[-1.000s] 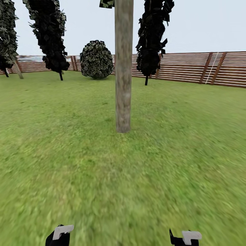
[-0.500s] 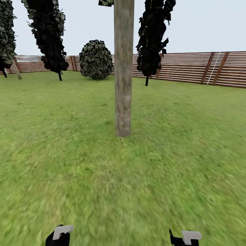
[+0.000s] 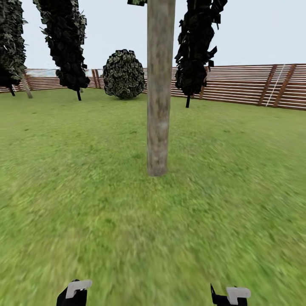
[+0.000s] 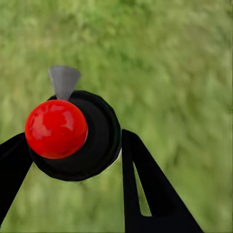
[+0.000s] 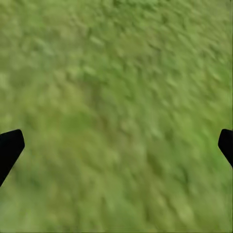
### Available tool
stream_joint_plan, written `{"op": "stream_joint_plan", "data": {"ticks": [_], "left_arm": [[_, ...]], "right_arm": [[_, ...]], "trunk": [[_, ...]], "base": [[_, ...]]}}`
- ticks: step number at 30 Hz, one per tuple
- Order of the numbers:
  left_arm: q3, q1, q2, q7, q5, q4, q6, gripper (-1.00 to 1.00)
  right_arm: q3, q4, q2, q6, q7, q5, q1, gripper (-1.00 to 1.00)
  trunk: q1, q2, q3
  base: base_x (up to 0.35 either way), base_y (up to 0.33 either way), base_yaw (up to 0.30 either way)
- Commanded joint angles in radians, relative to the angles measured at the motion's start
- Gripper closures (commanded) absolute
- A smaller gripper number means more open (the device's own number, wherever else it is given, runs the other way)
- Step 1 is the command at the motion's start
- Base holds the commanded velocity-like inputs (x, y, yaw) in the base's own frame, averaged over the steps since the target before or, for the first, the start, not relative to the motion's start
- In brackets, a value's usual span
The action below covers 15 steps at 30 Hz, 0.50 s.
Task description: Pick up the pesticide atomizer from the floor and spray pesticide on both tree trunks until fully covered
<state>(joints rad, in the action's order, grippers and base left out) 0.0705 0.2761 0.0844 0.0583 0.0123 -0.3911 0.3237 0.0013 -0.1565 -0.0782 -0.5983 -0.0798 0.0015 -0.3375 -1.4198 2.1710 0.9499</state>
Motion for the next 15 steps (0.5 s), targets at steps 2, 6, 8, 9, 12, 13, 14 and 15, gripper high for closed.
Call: {"op": "stream_joint_plan", "data": {"ticks": [2, 6, 8, 9, 12, 13, 14, 15], "left_arm": [[0.0, 0.0, 0.0, 0.0, 0.0, 0.0, 0.0, 1.0], [0.0, 0.0, 0.0, 0.0, 0.0, 0.0, 0.0, 1.0], [0.0, 0.0, 0.0, 0.0, 0.0, 0.0, 0.001, 1.0], [0.0, 0.0, 0.0, 0.0, 0.0, 0.0, 0.001, 1.0], [0.0, 0.0, 0.0, 0.0, 0.0, 0.0, 0.001, 1.0], [0.0, 0.0, 0.0, 0.0, 0.0, 0.0, 0.001, 1.0], [0.0, 0.0, 0.0, 0.0, 0.0, 0.0, 0.001, 1.0], [0.0, 0.0, 0.0, 0.0, 0.0, 0.0, 0.001, 1.0]], "right_arm": [[-0.001, 0.0, 0.0, 0.0, 0.0, 0.0, 0.0, -1.0], [0.0, 0.0, 0.0, 0.0, 0.0, 0.0, 0.0, -1.0], [0.0, 0.0, 0.0, 0.0, 0.0, 0.0, 0.0, -1.0], [0.0, 0.0, 0.0, 0.0, 0.0, 0.0, 0.0, -1.0], [0.0, 0.0, 0.0, 0.0, 0.0, 0.0, 0.0, -1.0], [-0.001, 0.0, 0.0, 0.0, 0.0, 0.0, 0.0, -1.0], [-0.001, 0.0, 0.0, 0.0, 0.0, 0.0, 0.0, -1.0], [-0.001, 0.0, 0.0, 0.0, 0.0, 0.0, 0.0, -1.0]], "trunk": [[0.0, 0.0, 0.0], [0.0, 0.0, 0.0], [0.0, 0.0, 0.0], [0.0, 0.0, 0.0], [0.0, 0.0, 0.0], [0.0, 0.0, 0.0], [0.0, 0.0, 0.0], [0.0, 0.0, 0.0]], "base": [[0.339, 0.0, 0.023], [0.339, 0.0, 0.003], [0.339, 0.0, 0.0], [0.339, 0.0, -0.021], [0.339, 0.0, -0.12], [0.339, 0.0, -0.163], [0.339, 0.0, -0.113], [0.339, 0.0, -0.072]]}}
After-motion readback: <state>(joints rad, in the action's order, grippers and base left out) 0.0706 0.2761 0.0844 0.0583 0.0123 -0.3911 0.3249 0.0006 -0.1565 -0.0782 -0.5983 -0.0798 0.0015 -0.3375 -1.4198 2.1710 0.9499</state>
